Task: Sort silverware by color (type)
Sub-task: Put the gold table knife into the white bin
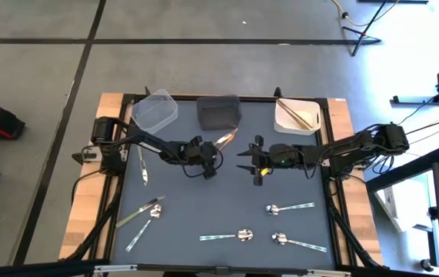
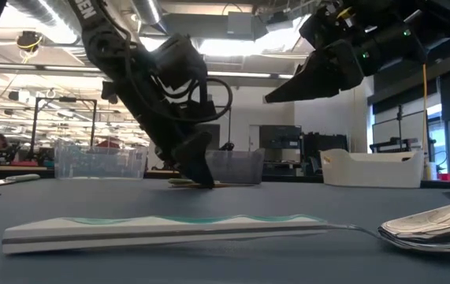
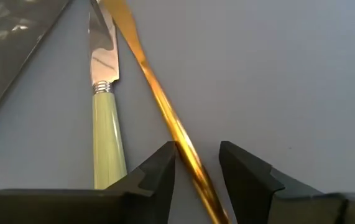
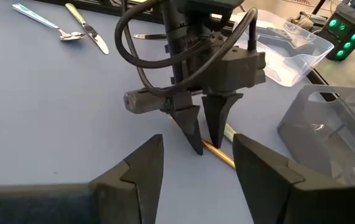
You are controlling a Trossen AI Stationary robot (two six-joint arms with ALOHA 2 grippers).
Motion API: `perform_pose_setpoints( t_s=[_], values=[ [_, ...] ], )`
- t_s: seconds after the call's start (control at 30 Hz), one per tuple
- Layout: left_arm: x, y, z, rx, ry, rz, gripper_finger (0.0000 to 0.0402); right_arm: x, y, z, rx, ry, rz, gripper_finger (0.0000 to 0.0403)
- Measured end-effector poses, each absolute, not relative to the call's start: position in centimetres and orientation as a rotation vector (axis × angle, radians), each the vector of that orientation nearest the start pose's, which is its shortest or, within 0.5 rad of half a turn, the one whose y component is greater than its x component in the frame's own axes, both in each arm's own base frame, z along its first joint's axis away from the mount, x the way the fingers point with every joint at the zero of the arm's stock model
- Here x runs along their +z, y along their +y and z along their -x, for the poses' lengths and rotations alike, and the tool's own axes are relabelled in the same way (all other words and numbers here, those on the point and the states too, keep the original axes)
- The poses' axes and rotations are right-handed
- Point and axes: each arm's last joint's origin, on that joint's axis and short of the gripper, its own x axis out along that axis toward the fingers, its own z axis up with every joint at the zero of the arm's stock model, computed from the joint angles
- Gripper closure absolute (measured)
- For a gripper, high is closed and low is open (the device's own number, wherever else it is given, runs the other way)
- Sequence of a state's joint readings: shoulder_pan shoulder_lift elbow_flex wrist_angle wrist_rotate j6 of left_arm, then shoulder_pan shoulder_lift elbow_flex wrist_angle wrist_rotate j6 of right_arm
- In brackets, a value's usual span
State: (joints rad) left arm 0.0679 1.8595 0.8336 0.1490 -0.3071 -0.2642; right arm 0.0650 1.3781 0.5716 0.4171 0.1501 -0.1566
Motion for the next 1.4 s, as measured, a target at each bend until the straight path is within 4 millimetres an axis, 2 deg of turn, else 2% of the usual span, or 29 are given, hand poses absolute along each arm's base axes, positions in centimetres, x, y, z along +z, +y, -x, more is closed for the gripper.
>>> perform_pose_setpoints(
  t_s=[0.13, 0.4, 0.73, 0.8, 0.9, 1.1, 1.27, 1.4],
  values=[
    [10.2, 3.1, -33.3, 0.439, 0.835, 0.131, 0.0299, 19.1, 1.3, -27.1, -0.054, 0.393, 0.194, 0.0221],
    [10.2, 2.9, -33.4, 0.396, 0.852, 0.07, 0.0384, 19.1, 1.3, -27.1, -0.057, 0.39, 0.175, 0.0221],
    [10.4, 2.5, -33.3, 0.372, 0.856, 0.029, 0.0375, 19.2, 1.4, -27.2, -0.061, 0.395, 0.123, 0.0221],
    [11.0, 2.1, -33.2, 0.358, 0.853, 0.007, 0.0376, 19.6, 1.4, -26.9, -0.065, 0.428, 0.128, 0.0221],
    [12.0, 1.0, -33.0, 0.317, 0.839, -0.018, 0.0376, 21.3, 1.3, -26.4, -0.066, 0.434, 0.123, 0.0221],
    [15.2, -1.2, -32.2, 0.246, 0.743, -0.076, 0.0373, 22.8, 1.2, -24.1, -0.054, 0.46, 0.121, 0.0221],
    [17.3, -2.8, -30.7, 0.181, 0.615, -0.11, 0.0377, 22.0, 1.1, -22.1, -0.053, 0.445, 0.127, 0.0221],
    [18.5, -3.3, -28.9, 0.125, 0.426, -0.102, 0.0373, 21.7, 1.0, -21.3, -0.054, 0.312, 0.155, 0.0221]
  ],
)
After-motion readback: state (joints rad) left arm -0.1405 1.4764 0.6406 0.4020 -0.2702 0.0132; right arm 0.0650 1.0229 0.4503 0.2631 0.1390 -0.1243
